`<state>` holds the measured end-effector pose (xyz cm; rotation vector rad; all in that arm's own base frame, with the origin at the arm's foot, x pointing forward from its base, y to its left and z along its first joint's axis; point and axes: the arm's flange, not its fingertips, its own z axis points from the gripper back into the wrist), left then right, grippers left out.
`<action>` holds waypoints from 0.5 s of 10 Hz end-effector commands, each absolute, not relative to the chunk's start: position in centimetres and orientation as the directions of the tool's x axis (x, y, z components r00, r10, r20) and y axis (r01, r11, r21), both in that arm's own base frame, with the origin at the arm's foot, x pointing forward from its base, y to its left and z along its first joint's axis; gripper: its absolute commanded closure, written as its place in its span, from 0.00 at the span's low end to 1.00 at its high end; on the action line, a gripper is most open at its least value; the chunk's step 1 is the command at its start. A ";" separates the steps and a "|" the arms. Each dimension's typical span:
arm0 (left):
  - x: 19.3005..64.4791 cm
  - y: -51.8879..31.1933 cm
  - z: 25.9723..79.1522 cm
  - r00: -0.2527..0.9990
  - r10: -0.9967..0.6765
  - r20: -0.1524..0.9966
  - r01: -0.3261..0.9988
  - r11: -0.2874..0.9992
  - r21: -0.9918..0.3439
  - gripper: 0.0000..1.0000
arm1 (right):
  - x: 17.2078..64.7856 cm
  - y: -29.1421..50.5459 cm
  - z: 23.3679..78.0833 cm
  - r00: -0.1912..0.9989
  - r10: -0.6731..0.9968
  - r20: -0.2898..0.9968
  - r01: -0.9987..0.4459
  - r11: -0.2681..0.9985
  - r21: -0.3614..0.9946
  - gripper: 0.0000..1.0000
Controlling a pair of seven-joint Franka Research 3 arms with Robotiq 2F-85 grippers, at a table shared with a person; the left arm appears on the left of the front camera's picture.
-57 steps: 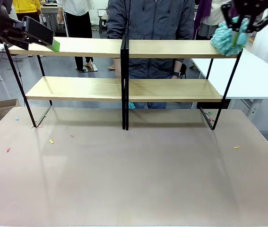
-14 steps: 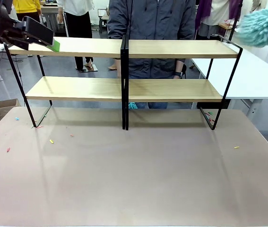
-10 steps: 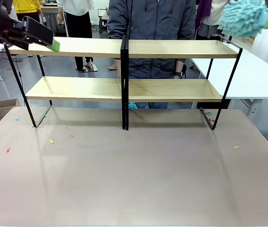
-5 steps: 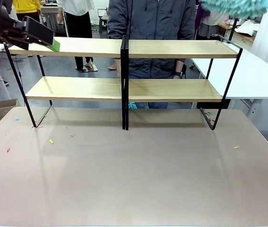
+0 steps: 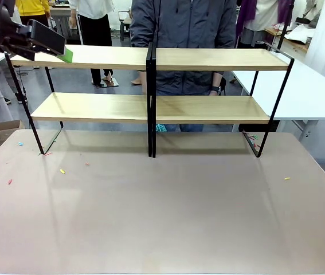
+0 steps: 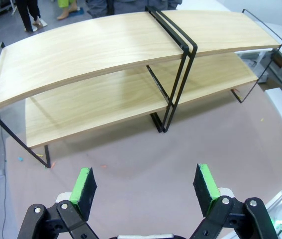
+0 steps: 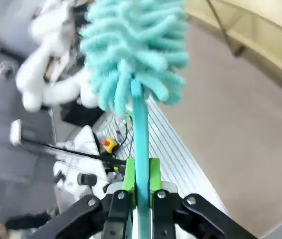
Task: Clean the shelves.
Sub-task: Clean another randomly selected level of the Shelf with the Duster.
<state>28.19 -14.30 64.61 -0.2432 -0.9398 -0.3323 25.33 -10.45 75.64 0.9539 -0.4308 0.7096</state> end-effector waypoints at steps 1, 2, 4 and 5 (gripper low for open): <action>28.2 -14.2 64.5 0.539 -0.167 0.825 0.384 0.921 -0.064 0.00 | 23.6 -16.4 71.7 0.558 0.166 0.813 -0.822 0.248 0.513 0.88; 28.2 -14.2 64.5 0.539 -0.167 0.825 0.384 0.921 -0.064 0.00 | 22.9 -18.6 69.7 0.467 0.019 0.884 -0.856 0.260 0.446 0.88; 28.2 -14.2 64.5 0.539 -0.167 0.825 0.384 0.921 -0.064 0.00 | 24.2 -18.9 66.9 0.533 -0.057 0.844 -0.748 0.435 0.502 0.88; 28.2 -14.2 64.5 0.539 -0.167 0.825 0.384 0.921 -0.064 0.00 | 21.6 -21.0 69.8 0.524 0.037 0.851 -0.809 0.336 0.483 0.88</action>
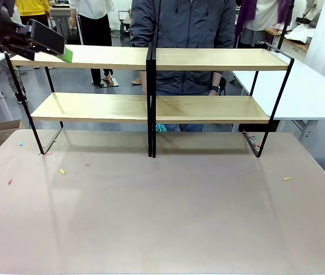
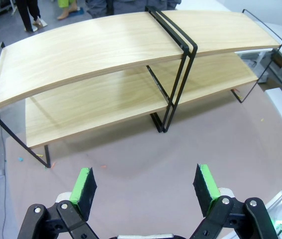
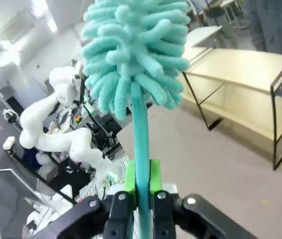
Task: Clean the shelves.
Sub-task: Clean another randomly selected level of the Shelf with the Duster, then place the Duster on the table.
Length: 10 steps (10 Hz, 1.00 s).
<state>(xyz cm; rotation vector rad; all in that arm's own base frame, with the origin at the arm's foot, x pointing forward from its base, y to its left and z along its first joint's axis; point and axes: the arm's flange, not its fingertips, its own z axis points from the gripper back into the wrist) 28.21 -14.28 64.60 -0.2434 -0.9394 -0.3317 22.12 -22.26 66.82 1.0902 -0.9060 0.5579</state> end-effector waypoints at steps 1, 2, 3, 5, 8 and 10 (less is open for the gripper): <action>28.2 -14.2 64.5 0.539 -0.167 0.825 0.384 0.921 -0.064 0.00 | 21.6 -21.0 69.8 0.524 0.037 0.851 -0.809 0.336 0.483 0.88; 28.2 -14.2 64.5 0.539 -0.167 0.825 0.384 0.921 -0.064 0.00 | 21.6 -21.0 69.8 0.524 0.037 0.851 -0.809 0.336 0.483 0.88; 28.2 -14.2 64.5 0.539 -0.167 0.825 0.384 0.921 -0.064 0.00 | 21.6 -21.0 69.8 0.524 0.037 0.851 -0.809 0.336 0.483 0.88; 28.2 -14.2 64.5 0.539 -0.167 0.825 0.384 0.921 -0.064 0.00 | 21.6 -21.0 69.8 0.524 0.037 0.851 -0.809 0.336 0.483 0.88; 28.2 -14.2 64.5 0.539 -0.167 0.825 0.384 0.921 -0.064 0.00 | 21.6 -21.0 69.8 0.524 0.037 0.851 -0.809 0.336 0.483 0.88; 28.2 -14.2 64.5 0.539 -0.167 0.825 0.384 0.921 -0.064 0.00 | 21.6 -21.0 69.8 0.524 0.037 0.851 -0.809 0.336 0.483 0.88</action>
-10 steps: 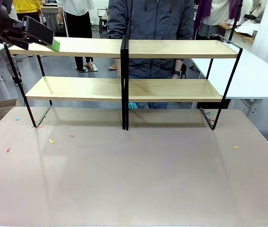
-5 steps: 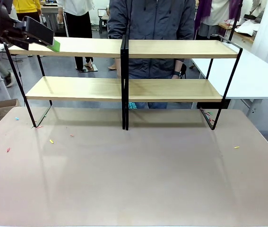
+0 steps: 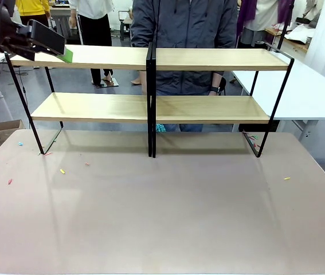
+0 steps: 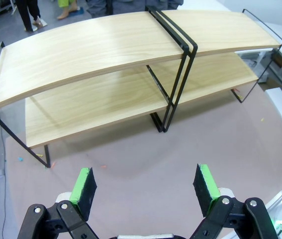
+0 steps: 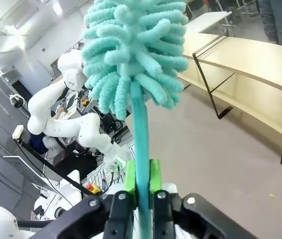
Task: Clean the shelves.
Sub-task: Place the Duster on the table.
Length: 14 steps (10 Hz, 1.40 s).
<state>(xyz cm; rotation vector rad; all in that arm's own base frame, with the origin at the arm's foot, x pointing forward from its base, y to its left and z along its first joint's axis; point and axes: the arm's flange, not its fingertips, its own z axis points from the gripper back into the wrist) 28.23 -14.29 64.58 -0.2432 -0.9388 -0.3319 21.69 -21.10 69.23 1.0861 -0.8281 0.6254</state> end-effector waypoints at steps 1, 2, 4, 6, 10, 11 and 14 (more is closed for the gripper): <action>28.2 -14.2 64.5 0.539 -0.167 0.825 0.384 0.921 -0.064 0.00 | 21.6 -21.0 69.8 0.524 0.037 0.851 -0.809 0.336 0.483 0.88; 28.2 -14.2 64.5 0.539 -0.167 0.825 0.384 0.921 -0.064 0.00 | 21.6 -21.0 69.8 0.524 0.037 0.851 -0.809 0.336 0.483 0.88; 28.2 -14.2 64.5 0.539 -0.167 0.825 0.384 0.921 -0.064 0.00 | 21.6 -21.0 69.8 0.524 0.037 0.851 -0.809 0.336 0.483 0.88; 27.9 -16.1 64.9 0.606 -0.249 0.755 0.528 0.836 -0.148 0.00 | 23.3 -16.1 68.2 0.553 0.346 0.758 -0.817 0.402 0.413 0.88; 26.7 -5.5 50.3 0.907 -0.134 0.398 0.416 0.419 -0.807 0.00 | 28.6 -2.1 52.8 0.451 0.838 0.308 -0.876 0.349 0.333 0.88; 26.3 -2.7 45.9 0.941 -0.021 0.338 0.334 0.234 -0.913 0.00 | 29.9 0.3 49.1 0.431 0.870 0.241 -0.882 0.349 0.316 0.88; 27.4 -1.9 35.7 0.984 0.067 0.167 0.173 -0.098 -0.980 0.00 | 32.6 4.6 41.8 0.257 0.934 0.247 -0.927 0.166 0.337 0.88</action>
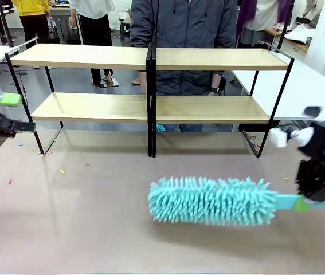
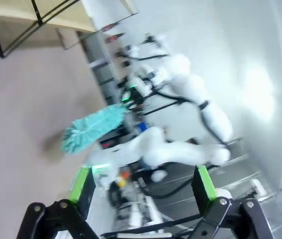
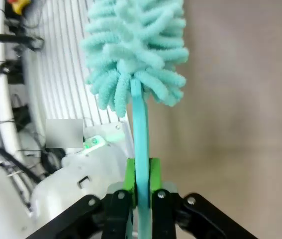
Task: Clean the shelves.
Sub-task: Place the Duster on the table.
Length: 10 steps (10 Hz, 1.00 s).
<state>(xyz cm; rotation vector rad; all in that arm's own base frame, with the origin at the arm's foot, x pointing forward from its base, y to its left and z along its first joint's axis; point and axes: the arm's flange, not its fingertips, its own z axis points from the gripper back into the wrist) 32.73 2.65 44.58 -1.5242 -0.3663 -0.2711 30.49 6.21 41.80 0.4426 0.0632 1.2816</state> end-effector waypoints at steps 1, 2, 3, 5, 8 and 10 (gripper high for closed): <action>28.1 -3.4 33.9 0.997 0.028 0.074 0.076 -0.044 -0.996 0.00 | 34.0 4.4 41.1 0.271 0.923 0.272 -0.929 0.176 0.326 0.88; 28.7 -4.8 33.7 0.999 -0.006 0.039 0.039 0.076 -0.996 0.00 | 34.7 3.9 41.4 0.274 0.916 0.292 -0.932 0.177 0.318 0.88; 33.2 3.2 40.6 0.962 0.081 0.260 0.266 -0.060 -0.962 0.00 | 35.2 3.3 41.8 0.285 0.908 0.306 -0.933 0.189 0.307 0.88; 33.2 3.2 40.6 0.962 0.081 0.260 0.266 -0.060 -0.962 0.00 | 35.9 3.0 41.8 0.300 0.908 0.291 -0.930 0.211 0.303 0.88; 33.2 3.2 40.6 0.962 0.081 0.260 0.266 -0.060 -0.962 0.00 | 36.1 3.2 40.7 0.312 0.914 0.259 -0.918 0.219 0.332 0.88; 33.2 3.2 40.6 0.962 0.081 0.260 0.266 -0.060 -0.962 0.00 | 36.9 1.5 41.1 0.387 0.892 0.232 -0.893 0.301 0.335 0.30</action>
